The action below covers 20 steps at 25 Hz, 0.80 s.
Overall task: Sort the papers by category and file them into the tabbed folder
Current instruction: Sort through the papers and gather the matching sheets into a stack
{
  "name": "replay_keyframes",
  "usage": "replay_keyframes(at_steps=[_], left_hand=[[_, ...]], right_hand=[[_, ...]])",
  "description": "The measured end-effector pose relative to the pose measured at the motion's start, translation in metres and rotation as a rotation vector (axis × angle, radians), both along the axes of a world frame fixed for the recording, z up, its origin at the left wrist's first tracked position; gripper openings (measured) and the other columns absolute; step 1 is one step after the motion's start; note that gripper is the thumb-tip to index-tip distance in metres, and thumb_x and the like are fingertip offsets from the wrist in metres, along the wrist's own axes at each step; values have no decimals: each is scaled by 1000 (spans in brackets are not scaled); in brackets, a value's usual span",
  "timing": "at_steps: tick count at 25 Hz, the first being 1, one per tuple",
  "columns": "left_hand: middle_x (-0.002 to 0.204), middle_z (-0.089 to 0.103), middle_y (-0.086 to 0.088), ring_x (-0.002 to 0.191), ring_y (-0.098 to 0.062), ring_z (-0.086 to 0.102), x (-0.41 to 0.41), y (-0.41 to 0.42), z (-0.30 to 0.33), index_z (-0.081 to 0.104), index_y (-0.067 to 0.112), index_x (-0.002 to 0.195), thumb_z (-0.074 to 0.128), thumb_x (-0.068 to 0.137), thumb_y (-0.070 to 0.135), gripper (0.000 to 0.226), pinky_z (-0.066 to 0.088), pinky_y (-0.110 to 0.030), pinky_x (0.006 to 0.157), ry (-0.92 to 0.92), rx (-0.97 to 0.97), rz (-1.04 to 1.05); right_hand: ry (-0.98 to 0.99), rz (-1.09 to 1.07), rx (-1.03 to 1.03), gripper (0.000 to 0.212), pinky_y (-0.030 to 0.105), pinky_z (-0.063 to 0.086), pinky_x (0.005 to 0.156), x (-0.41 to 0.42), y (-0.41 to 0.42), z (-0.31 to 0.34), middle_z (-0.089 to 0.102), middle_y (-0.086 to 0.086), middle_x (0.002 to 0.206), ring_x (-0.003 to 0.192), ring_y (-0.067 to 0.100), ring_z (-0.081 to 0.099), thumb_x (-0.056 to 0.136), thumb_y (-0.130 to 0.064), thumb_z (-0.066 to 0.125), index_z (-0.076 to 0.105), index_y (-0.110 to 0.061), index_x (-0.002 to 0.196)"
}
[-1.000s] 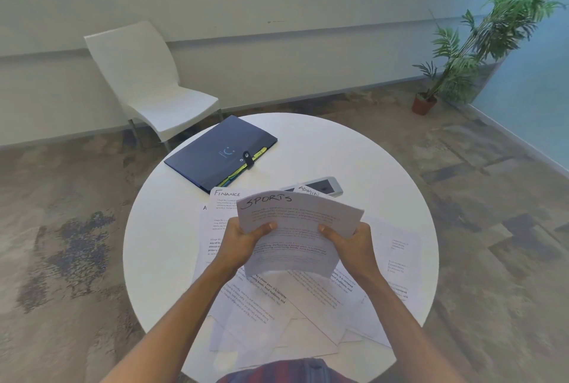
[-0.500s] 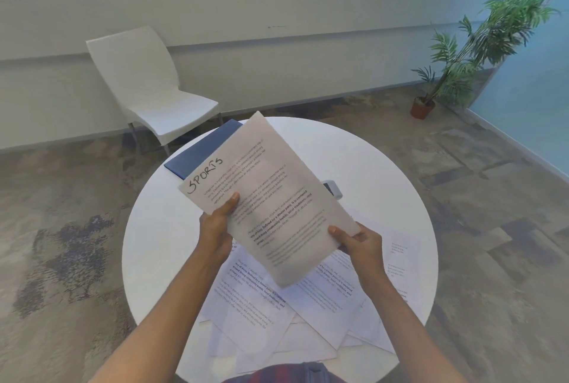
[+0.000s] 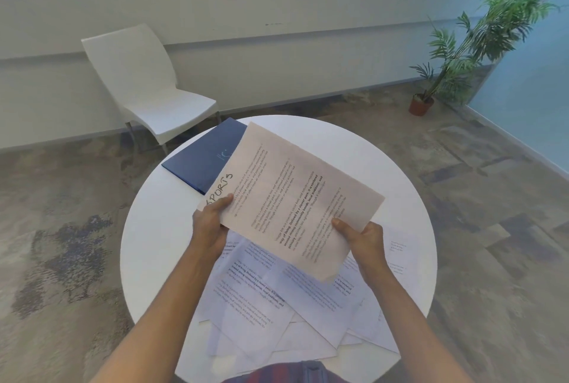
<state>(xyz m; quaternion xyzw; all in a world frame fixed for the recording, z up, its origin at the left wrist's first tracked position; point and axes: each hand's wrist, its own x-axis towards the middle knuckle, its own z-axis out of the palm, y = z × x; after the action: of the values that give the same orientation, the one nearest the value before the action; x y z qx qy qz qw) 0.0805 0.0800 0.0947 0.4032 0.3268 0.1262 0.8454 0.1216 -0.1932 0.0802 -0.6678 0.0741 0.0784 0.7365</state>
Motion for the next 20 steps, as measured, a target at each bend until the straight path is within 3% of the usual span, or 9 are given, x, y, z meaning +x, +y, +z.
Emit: replay_keyframes(at_steps=[3,6,11,15,20], left_hand=[[107,72,-7,101,-30,68,3,15,2,66,9,110,64,87,-4,27,58,-43,80,152,394,-79],[102,71,-3,98,-31,64,6,18,0,68,15,100,65,83,-10,30,53,-41,79,193,569,-255],[105,72,-12,105,-40,62,-3,18,-37,71,9,99,70,77,-1,24,51,-55,92,166,481,-356],[99,70,-6,104,-34,59,-25,6,-72,68,19,95,72,78,0,26,50,-44,87,205,434,-338],[102,70,-5,101,-30,60,-38,-4,-86,66,18,108,66,90,12,19,47,-50,95,247,504,-301]], right_hand=[[-74,10,-67,14,16,57,60,3,-10,1,74,-10,88,74,2,73,86,-6,73,71,-15,96],[-95,14,-85,14,15,56,59,5,-12,-2,74,-10,87,72,1,73,86,-7,73,71,-14,99],[-27,39,-107,14,18,55,59,-6,3,-28,75,4,86,74,14,72,86,-10,74,73,-5,99],[52,62,-153,23,10,52,65,-23,5,-62,73,-1,96,92,18,69,85,-7,76,69,-12,107],[80,62,-237,26,15,51,72,-27,-2,-71,72,-2,97,93,18,68,87,-10,74,66,-11,112]])
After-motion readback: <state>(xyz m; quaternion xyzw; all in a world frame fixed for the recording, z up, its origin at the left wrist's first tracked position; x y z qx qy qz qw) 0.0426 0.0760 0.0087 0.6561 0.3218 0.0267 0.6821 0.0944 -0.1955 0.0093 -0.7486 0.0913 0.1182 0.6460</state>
